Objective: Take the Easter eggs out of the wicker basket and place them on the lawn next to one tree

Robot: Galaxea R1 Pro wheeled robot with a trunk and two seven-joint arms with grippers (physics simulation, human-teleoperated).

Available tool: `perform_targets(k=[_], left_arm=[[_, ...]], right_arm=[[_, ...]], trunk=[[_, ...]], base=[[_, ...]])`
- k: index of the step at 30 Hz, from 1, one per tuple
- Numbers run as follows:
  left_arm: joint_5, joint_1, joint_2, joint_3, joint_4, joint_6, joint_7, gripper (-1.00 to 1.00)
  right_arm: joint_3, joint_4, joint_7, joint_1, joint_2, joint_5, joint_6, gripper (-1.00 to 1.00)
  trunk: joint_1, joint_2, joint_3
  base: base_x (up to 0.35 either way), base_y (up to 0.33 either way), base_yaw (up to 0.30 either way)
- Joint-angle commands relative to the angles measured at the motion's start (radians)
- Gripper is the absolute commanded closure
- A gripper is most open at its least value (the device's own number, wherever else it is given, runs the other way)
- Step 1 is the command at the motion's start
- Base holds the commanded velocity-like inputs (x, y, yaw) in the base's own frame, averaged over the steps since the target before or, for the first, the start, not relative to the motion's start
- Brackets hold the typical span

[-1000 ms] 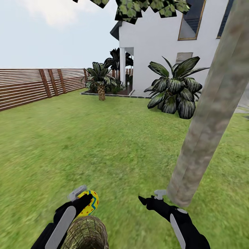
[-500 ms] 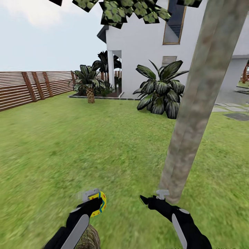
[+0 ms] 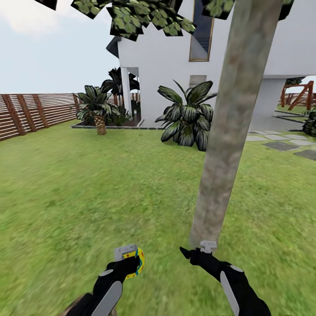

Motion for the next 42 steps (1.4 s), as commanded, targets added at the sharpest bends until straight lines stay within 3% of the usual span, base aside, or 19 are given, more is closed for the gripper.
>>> perform_targets(k=[1, 5, 15, 36, 37, 42], left_arm=[[0.006, -0.001, 0.001, -0.014, -0.002, -0.002, 0.008, 1.00], [0.004, -0.001, 0.002, -0.056, -0.001, -0.039, 0.008, 1.00], [0.003, -0.001, 0.000, -0.095, 0.001, -0.048, 0.010, 1.00], [0.003, -0.001, 0.002, -0.102, 0.001, -0.048, 0.010, 1.00], [-0.001, -0.001, 0.001, -0.102, 0.001, -0.048, 0.010, 1.00], [-0.110, -0.001, 0.000, -0.100, 0.017, -0.050, 0.009, 1.00]], right_arm=[[-0.004, -0.001, 0.004, -0.001, 0.001, -0.008, 0.009, -1.00], [-0.004, -0.001, 0.004, -0.001, 0.001, -0.009, 0.009, -1.00], [-0.004, -0.001, 0.004, -0.001, 0.001, -0.009, 0.009, -1.00], [-0.004, 0.001, 0.004, -0.001, 0.001, -0.009, 0.009, -1.00], [-0.004, 0.001, 0.004, -0.001, 0.001, -0.009, 0.009, -1.00], [-0.004, 0.001, 0.004, -0.001, 0.001, -0.009, 0.009, -1.00]], trunk=[[0.000, -0.001, 0.000], [0.000, -0.001, 0.004], [0.000, -0.001, 0.016], [0.000, -0.001, 0.040], [0.000, -0.001, 0.041], [0.000, -0.001, 0.047]], base=[[0.000, 0.000, -0.216], [0.000, -0.103, -0.216], [-0.083, -0.257, -0.216], [-0.194, -0.228, -0.219], [-0.194, -0.215, -0.222], [-0.102, -0.174, -0.222]])
